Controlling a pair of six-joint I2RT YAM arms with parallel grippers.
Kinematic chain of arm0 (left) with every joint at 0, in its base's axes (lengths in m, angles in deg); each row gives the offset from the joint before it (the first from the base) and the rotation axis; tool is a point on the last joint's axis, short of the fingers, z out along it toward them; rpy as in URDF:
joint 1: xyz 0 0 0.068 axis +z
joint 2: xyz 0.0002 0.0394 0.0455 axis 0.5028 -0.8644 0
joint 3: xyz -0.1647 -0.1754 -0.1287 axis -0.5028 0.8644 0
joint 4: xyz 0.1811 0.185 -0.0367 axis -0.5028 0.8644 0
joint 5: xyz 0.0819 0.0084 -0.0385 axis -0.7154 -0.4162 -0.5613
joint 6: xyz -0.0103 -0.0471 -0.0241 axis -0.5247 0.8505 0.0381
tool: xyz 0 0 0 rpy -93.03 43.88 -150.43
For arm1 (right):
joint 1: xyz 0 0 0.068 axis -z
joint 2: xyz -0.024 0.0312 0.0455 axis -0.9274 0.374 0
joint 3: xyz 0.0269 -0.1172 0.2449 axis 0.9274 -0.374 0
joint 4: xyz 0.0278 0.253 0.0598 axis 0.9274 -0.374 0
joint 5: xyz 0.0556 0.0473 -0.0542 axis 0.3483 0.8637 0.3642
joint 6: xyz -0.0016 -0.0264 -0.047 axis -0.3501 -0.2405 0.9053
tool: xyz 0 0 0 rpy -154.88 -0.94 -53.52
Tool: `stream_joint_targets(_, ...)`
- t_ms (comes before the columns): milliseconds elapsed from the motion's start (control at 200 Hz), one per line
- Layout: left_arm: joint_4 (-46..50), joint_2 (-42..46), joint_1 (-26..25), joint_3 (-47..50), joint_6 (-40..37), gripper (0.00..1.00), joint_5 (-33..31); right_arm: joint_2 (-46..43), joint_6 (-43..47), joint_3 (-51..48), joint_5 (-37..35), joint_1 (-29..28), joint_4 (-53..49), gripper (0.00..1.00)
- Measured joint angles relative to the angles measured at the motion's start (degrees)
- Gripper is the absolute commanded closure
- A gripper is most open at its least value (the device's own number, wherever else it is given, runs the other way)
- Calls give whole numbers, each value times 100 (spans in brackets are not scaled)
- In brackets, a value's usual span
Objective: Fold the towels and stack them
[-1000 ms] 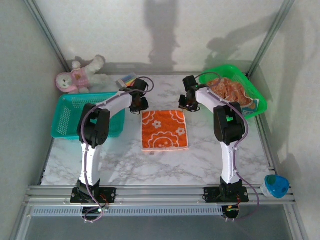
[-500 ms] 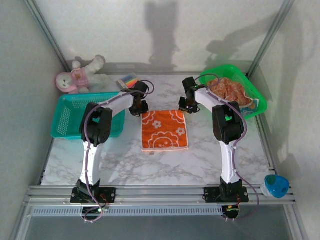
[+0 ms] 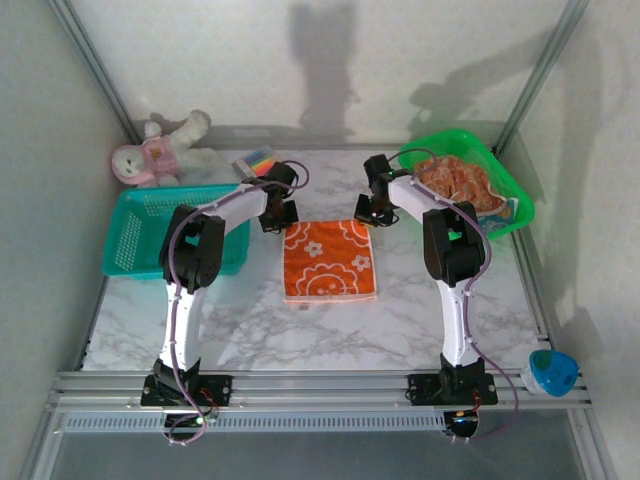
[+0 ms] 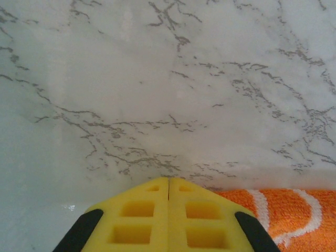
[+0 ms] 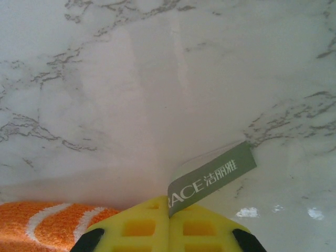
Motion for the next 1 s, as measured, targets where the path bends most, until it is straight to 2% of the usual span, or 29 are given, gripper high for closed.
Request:
stream_joint_targets(305,-11,144,0,48,0,100,-7,-96,0,-107,0,63,63,100)
stream_joint_targets(761,-315,890,-15,533,13,100,-20,-1086,-7,-778,4,111,533,100)
stream_joint_targets(1001,-520,1355,-55,1113,129,100,-13,-1720,-44,-1574,188,120,925,100)
